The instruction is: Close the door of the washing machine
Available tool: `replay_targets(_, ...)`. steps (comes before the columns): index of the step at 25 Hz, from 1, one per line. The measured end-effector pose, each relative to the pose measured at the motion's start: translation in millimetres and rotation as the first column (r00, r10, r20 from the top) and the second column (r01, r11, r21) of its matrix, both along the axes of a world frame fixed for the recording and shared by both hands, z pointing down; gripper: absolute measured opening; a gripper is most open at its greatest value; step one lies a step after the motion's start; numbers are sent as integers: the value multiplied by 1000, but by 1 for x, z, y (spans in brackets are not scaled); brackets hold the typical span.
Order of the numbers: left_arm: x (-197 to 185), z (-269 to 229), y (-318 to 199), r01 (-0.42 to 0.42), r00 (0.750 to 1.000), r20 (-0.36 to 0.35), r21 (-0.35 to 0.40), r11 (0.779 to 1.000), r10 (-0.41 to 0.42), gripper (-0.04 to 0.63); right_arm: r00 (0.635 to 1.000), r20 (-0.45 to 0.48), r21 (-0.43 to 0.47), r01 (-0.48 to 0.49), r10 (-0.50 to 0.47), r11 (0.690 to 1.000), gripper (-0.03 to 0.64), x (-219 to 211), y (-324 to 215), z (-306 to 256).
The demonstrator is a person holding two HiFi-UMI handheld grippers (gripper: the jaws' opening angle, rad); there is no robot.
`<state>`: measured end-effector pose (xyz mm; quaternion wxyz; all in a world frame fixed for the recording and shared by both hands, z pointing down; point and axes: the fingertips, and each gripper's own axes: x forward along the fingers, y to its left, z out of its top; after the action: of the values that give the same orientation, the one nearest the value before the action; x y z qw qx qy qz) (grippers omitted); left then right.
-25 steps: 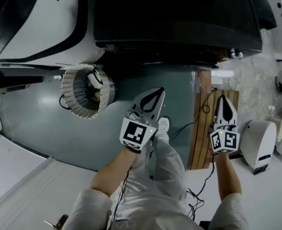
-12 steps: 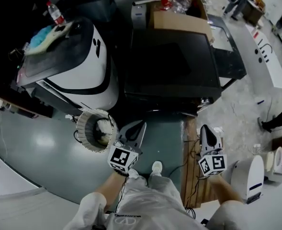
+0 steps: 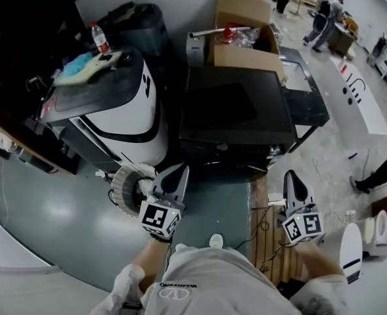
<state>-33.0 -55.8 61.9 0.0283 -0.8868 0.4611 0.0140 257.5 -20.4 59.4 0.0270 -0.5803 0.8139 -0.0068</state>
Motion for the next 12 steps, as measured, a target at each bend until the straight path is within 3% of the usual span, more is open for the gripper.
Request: replay_targets(12, -20, -25, 25, 60, 998, -17, 52, 997, -59, 2, 997, 29, 25, -69, 69, 997, 11, 37, 55, -22)
